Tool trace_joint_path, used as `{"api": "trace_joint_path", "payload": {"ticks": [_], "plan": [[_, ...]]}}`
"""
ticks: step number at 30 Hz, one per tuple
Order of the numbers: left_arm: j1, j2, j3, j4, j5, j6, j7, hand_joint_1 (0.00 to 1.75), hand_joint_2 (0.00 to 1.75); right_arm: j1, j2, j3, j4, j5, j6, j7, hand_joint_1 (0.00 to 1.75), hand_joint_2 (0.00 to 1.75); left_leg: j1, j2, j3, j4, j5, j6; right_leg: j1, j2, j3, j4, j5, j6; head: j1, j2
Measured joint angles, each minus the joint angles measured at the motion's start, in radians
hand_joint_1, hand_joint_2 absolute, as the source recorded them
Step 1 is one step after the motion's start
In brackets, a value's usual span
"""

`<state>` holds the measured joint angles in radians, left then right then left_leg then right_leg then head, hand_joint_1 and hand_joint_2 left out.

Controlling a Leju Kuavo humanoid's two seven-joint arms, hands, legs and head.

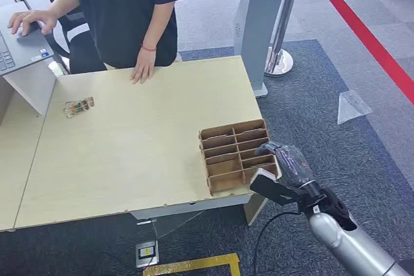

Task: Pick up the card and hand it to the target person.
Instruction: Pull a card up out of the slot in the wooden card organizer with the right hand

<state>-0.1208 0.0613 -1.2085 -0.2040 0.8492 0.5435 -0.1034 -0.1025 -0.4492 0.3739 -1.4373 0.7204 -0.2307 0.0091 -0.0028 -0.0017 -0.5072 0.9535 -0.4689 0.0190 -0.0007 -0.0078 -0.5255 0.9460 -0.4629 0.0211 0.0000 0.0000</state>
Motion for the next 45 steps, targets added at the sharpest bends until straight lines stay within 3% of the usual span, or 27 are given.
{"api": "trace_joint_path", "payload": {"ticks": [9, 19, 31, 42, 45], "plan": [[0.0, -0.001, 0.002, -0.001, 0.002, 0.004, -0.011, 0.0, 1.75, 0.008, 0.001, -0.011, 0.014, 0.016, -0.002, -0.01, 0.73, 1.75, 0.0, 0.0, 0.0, 0.0, 0.0, 0.0, 0.0, 0.0, 0.0, 0.0, 0.0, 0.0, 0.0, 0.0], [0.0, 0.0, 0.005, 0.002, 0.005, 0.003, -0.01, 0.0, 1.75, 0.007, 0.009, -0.01, 0.014, 0.067, 0.004, -0.012, 0.88, 1.75, 0.0, 0.001, 0.0, 0.0, 0.0, 0.0, 0.0, 0.001, 0.0, 0.0, 0.0, 0.0, 0.0, 0.0], [0.0, 0.001, 0.01, 0.003, 0.009, 0.003, -0.011, 0.0, 1.75, 0.014, 0.018, 0.005, -0.02, 0.205, 0.023, 0.038, 0.94, 1.75, 0.0, 0.001, 0.0, 0.0, 0.0, 0.0, 0.0, 0.001, -0.001, 0.001, 0.0, 0.0, 0.0, 0.0], [0.0, -0.001, 0.015, 0.003, 0.012, 0.003, -0.009, 0.0, 1.75, 0.04, 0.021, 0.006, -0.109, 0.314, 0.053, 0.116, 1.27, 1.75, 0.0, 0.001, 0.0, 0.0, 0.0, -0.001, 0.0, 0.001, -0.001, 0.001, 0.0, 0.0, 0.0, 0.0], [0.0, -0.003, 0.016, 0.004, 0.012, 0.003, -0.004, 0.0, 1.75, 0.046, 0.026, 0.008, -0.137, 0.361, 0.069, 0.152, 1.48, 1.75, 0.0, 0.001, 0.0, 0.001, 0.0, 0.0, 0.0, 0.001, -0.001, 0.001, 0.0, 0.0, 0.0, 0.0]]}}
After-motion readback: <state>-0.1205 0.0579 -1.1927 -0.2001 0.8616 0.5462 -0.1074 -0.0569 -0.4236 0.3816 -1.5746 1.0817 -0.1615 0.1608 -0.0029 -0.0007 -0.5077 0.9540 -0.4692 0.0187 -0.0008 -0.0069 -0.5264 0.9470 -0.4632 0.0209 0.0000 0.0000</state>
